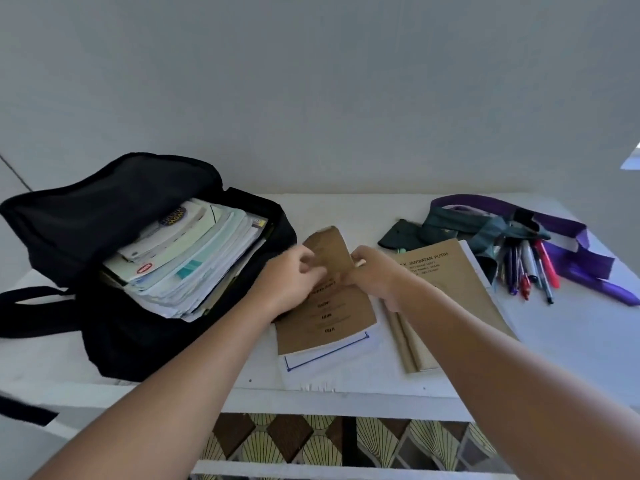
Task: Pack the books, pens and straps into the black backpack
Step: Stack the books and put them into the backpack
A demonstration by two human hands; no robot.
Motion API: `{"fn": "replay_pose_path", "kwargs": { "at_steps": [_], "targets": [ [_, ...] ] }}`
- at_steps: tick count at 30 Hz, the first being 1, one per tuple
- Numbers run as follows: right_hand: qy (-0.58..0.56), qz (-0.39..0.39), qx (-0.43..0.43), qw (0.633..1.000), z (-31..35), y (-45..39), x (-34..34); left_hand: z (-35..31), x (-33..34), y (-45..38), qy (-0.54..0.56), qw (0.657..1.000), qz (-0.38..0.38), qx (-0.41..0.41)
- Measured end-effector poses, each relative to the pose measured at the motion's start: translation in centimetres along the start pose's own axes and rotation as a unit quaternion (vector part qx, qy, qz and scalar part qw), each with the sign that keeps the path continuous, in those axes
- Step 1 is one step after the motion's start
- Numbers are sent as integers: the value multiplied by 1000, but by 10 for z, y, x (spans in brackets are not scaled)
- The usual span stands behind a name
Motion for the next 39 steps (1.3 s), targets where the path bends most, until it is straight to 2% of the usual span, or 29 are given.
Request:
{"fn": "replay_pose_path", "kwargs": {
  "at_steps": [1, 2, 4, 5, 7, 9, 10, 12, 15, 17, 19, 20, 21, 22, 24, 25, 26, 28, 30, 32, 34, 37, 39],
  "targets": [
    [-15, -26, -36, 999, 8, 3, -9, 6, -8, -5, 118, 990, -56, -54],
    [-7, -57, -77, 995, 16, 7, -20, 13, -14, -8, 241, 958, -84, -131],
    [27, -110, -165, 980, 31, 19, -43, 18, -12, -15, 429, 859, -32, -276],
    [27, -120, -202, 972, 36, 24, -52, 16, -11, -16, 479, 819, 18, -316],
    [5, -129, -249, 960, 38, 33, -68, 7, -12, -20, 526, 770, 105, -345],
    [4, -140, -293, 946, 39, 43, -82, -7, -8, -25, 551, 743, 169, -339],
    [18, -144, -314, 938, 39, 47, -87, -15, -6, -27, 552, 742, 191, -329],
    [81, -171, -367, 911, 40, 53, -96, -34, -4, -32, 552, 749, 206, -304],
    [174, -252, -451, 838, 39, 58, -108, -58, -9, -40, 585, 753, 167, -250],
    [197, -356, -432, 805, 28, 57, -121, -77, -15, -40, 591, 765, 165, -196],
    [172, -456, -348, 801, 11, 58, -140, -96, -16, -34, 589, 771, 178, -163],
    [170, -472, -315, 806, -1, 56, -145, -103, -14, -30, 580, 780, 176, -154],
    [167, -456, -287, 825, -12, 53, -149, -107, -9, -27, 563, 797, 168, -141],
    [141, -409, -264, 862, -24, 45, -151, -109, -2, -24, 531, 826, 154, -115],
    [-25, -275, -185, 943, -47, 35, -151, -106, 17, -17, 461, 874, 143, -51],
    [-133, -212, -125, 960, -58, 34, -151, -104, 29, -9, 439, 885, 151, -26],
    [-221, -153, -61, 961, -69, 33, -148, -99, 42, -2, 424, 889, 171, -9],
    [-258, -82, 25, 962, -89, 34, -142, -88, 66, 9, 417, 886, 205, 2],
    [-199, -102, 32, 974, -104, 31, -146, -76, 80, 12, 356, 914, 192, 23],
    [-218, -142, 36, 965, -112, 29, -153, -71, 90, 17, 257, 946, 187, 59],
    [-226, -170, 30, 959, -110, 30, -160, -70, 100, 24, 168, 959, 217, 73],
    [-174, -183, 6, 968, -103, 32, -169, -76, 107, 35, -16, 967, 232, 105],
    [-109, -181, -4, 977, -102, 34, -173, -81, 112, 40, -68, 961, 242, 111]
  ]
}}
Point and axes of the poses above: each hand's wrist, its own y-axis away from the middle knuckle, its own x-axis out of the palm, z = x × y, the point moved 6 cm from there along -y, towards the middle knuckle, and after that the axes turned 5 degrees about -z, right-handed, at the moved point
